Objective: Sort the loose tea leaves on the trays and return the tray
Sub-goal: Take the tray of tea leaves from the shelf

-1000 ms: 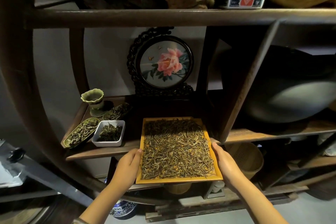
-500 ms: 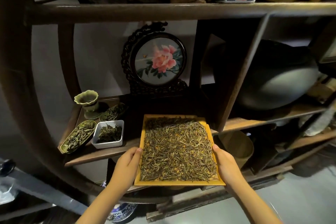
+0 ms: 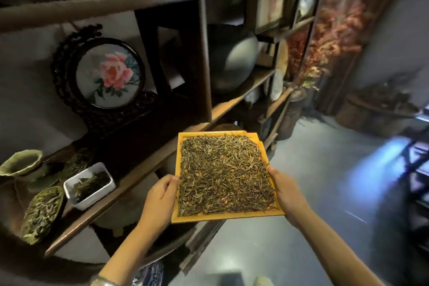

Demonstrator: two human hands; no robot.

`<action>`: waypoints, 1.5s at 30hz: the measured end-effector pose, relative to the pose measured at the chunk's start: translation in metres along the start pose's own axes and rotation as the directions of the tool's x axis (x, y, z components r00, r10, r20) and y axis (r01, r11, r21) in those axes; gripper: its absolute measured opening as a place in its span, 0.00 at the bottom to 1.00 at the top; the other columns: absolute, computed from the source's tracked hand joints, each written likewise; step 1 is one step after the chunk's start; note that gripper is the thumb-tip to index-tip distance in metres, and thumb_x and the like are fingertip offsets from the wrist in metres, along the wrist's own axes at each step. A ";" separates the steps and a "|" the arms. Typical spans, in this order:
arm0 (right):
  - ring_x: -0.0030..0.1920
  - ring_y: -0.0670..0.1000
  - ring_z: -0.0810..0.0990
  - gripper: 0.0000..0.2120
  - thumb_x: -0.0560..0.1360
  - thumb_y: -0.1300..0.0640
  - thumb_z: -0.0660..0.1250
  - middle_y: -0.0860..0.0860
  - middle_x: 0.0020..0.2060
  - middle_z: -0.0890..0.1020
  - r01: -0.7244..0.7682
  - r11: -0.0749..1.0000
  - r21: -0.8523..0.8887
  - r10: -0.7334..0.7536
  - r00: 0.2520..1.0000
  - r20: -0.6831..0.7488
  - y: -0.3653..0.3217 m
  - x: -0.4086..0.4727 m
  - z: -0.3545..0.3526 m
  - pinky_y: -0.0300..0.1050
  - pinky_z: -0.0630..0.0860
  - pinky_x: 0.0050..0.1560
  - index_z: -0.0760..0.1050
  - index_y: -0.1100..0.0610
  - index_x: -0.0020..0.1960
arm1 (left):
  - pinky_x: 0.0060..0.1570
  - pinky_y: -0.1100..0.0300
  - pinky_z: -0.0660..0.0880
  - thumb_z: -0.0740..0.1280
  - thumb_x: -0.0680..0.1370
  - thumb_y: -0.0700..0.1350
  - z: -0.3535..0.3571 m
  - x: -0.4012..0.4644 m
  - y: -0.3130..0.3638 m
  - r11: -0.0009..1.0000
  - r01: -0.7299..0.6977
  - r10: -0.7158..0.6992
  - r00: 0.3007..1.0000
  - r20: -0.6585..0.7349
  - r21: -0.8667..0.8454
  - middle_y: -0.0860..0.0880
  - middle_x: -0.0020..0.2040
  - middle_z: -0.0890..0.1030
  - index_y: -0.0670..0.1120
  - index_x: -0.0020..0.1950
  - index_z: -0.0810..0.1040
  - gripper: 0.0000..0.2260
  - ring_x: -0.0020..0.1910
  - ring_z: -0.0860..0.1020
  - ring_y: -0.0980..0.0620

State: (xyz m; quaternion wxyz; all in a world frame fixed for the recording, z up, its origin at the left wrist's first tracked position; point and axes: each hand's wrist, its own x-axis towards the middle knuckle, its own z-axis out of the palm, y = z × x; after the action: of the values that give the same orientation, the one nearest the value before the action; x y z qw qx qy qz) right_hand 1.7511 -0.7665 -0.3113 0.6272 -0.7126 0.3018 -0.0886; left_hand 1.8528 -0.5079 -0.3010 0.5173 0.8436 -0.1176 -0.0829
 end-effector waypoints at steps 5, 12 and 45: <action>0.40 0.45 0.82 0.20 0.83 0.53 0.53 0.47 0.37 0.84 0.092 0.995 -0.050 -0.101 0.968 -0.228 0.024 -0.051 -0.078 0.37 0.76 0.39 0.80 0.57 0.46 | 0.39 0.56 0.71 0.57 0.82 0.46 0.065 -0.006 0.036 0.993 -0.121 0.119 0.975 0.190 0.001 0.47 0.38 0.81 0.43 0.42 0.78 0.15 0.39 0.79 0.53; 0.43 0.45 0.83 0.21 0.82 0.49 0.55 0.51 0.40 0.86 0.059 0.995 0.075 -0.006 0.824 -0.566 0.075 -0.136 -0.194 0.40 0.78 0.45 0.82 0.59 0.45 | 0.42 0.51 0.73 0.56 0.82 0.47 0.187 -0.040 0.102 0.958 -0.271 0.279 0.824 0.493 -0.090 0.38 0.42 0.81 0.41 0.44 0.78 0.15 0.42 0.78 0.47; 0.40 0.46 0.84 0.22 0.81 0.45 0.52 0.48 0.41 0.86 0.148 0.905 0.400 0.425 -0.231 -0.875 0.252 -0.504 -0.529 0.42 0.74 0.40 0.81 0.55 0.50 | 0.42 0.54 0.72 0.57 0.82 0.44 0.708 -0.436 0.330 0.667 -0.491 0.432 -0.358 0.828 -0.561 0.50 0.36 0.79 0.49 0.39 0.77 0.14 0.38 0.77 0.52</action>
State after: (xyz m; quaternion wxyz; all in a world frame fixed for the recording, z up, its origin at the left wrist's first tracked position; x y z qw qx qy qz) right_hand 0.9992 -0.9463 -0.3178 0.2791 -0.2020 0.7321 -0.5876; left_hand 1.2128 -1.1319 -0.3181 0.2252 0.3808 -0.7826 -0.4380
